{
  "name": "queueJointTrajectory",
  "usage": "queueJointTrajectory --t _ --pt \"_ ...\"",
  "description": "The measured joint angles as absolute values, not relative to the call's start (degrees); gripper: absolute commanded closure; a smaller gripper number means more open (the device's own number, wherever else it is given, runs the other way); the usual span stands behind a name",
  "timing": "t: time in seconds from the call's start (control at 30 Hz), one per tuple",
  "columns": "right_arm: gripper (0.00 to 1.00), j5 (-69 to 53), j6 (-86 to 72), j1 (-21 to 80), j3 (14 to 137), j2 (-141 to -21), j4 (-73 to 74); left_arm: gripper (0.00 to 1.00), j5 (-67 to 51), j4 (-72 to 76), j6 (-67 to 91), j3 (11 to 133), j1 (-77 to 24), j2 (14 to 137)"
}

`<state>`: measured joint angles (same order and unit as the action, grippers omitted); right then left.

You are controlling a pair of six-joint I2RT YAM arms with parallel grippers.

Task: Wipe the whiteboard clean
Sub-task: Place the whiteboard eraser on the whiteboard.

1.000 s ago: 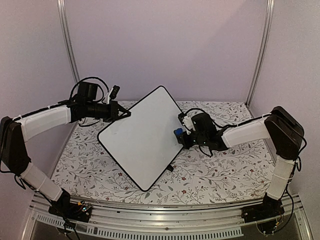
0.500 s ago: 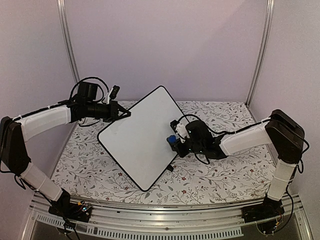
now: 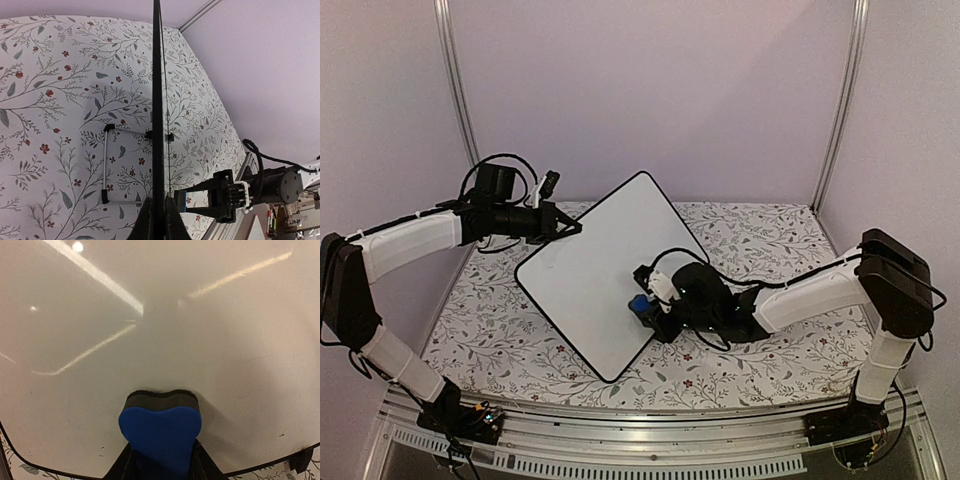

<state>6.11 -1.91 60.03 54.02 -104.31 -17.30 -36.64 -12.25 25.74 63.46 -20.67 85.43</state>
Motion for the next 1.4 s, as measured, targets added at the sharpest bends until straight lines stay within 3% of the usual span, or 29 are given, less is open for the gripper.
queueJointTrajectory --t 0.8,1.4 --pt "0.66 8.2 2.7 71.6 52.2 -101.8 -19.2 1.0 -36.6 -12.2 25.8 63.5 -20.7 85.5" --pt "0.65 8.2 2.7 74.3 56.9 -107.9 -18.8 1.0 -36.7 -12.2 25.7 63.5 -20.7 85.5"
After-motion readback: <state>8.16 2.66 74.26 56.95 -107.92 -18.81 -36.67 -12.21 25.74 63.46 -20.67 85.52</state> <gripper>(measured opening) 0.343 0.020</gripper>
